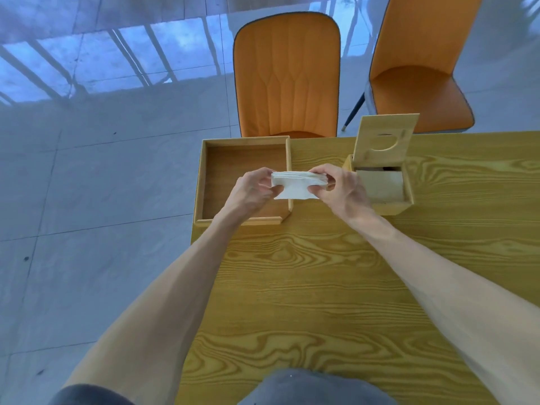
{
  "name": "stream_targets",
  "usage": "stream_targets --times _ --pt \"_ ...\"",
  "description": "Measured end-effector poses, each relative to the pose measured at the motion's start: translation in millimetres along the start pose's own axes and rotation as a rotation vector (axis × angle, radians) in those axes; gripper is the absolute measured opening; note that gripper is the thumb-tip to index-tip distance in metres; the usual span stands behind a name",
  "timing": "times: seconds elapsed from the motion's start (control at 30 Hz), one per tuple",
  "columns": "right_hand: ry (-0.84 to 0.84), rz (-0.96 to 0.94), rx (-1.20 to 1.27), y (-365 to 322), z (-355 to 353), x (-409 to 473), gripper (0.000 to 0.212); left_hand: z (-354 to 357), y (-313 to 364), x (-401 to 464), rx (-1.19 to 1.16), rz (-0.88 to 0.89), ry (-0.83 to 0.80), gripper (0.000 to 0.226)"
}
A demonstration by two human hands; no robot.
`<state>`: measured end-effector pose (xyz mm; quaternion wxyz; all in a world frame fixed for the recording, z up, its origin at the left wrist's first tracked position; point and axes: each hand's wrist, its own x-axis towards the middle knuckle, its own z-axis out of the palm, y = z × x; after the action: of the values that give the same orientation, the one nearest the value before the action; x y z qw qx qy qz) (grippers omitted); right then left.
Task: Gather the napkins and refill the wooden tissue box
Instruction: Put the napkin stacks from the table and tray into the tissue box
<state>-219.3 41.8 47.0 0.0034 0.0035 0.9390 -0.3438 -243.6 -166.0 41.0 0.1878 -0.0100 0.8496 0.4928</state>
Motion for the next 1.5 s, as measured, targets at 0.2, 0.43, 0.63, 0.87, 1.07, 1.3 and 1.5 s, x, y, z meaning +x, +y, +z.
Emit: stream_targets --times 0.2,0.43,0.63,0.87,1.07,1.3,1.5 --pt "0.057 -0.008 -0.002 25.8 -55.0 -12.6 0.032 38.0 46.0 -8.0 -0.011 0.062 -0.008 0.033" --pt "0.135 0.028 0.044 73.4 -110.2 -14.1 0.034 93.6 99.4 -4.5 -0.048 0.076 0.053 0.037" --pt "0.137 0.015 0.049 108.0 -132.5 -5.3 0.029 126.0 125.0 6.6 -0.027 0.06 0.108 0.033" --pt "0.035 0.015 0.002 141.9 -134.4 -3.6 0.031 154.8 117.0 15.5 -0.001 -0.012 0.128 0.033" --pt "-0.001 0.045 0.025 150.2 -131.5 -0.1 0.032 165.9 115.5 17.7 -0.007 -0.056 0.194 0.028" --pt "0.003 0.088 0.052 152.9 -122.6 10.8 0.03 165.3 116.3 19.5 0.013 -0.098 0.217 0.026" --pt "0.002 0.115 0.042 158.1 -117.7 16.9 0.027 170.5 115.5 28.4 0.065 -0.117 0.236 0.031"
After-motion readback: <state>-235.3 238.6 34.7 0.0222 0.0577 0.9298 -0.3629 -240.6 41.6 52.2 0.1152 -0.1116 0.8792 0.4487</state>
